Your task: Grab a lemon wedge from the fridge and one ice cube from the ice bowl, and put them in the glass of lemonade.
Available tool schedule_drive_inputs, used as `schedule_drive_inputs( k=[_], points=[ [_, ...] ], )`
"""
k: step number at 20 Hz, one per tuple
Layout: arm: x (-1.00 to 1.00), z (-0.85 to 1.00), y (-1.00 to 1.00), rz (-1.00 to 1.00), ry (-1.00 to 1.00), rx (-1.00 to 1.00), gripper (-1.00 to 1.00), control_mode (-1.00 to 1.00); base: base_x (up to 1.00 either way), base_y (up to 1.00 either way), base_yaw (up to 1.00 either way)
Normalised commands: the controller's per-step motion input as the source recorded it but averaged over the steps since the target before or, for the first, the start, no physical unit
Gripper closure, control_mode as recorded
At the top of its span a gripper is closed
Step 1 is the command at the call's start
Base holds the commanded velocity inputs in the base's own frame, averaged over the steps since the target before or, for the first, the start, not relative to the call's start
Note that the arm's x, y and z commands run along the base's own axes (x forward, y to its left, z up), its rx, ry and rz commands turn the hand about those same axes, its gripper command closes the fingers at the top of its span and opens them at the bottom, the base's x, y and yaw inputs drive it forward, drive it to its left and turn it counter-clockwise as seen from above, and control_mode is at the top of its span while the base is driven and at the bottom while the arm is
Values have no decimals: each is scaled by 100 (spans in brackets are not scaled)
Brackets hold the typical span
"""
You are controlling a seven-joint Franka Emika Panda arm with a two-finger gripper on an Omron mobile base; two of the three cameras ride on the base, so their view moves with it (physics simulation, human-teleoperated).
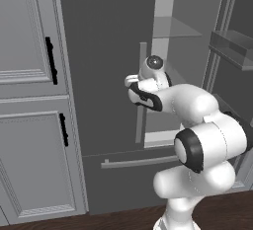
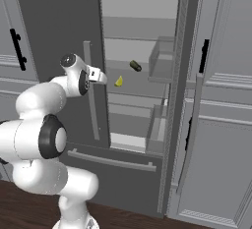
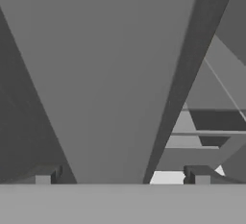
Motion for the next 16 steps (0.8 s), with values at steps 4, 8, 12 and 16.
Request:
schedule_drive_inputs(
  k=[4,8,12,16],
  points=[
    [57,-17,0,0,0,0,-100,-100,0,0,0],
    [47,-9,0,0,0,0,-100,-100,0,0,0],
    [14,0,4,0,6,0,100,-100,0,0,0],
    [14,0,0,0,0,0,100,-100,0,0,0]
  ],
)
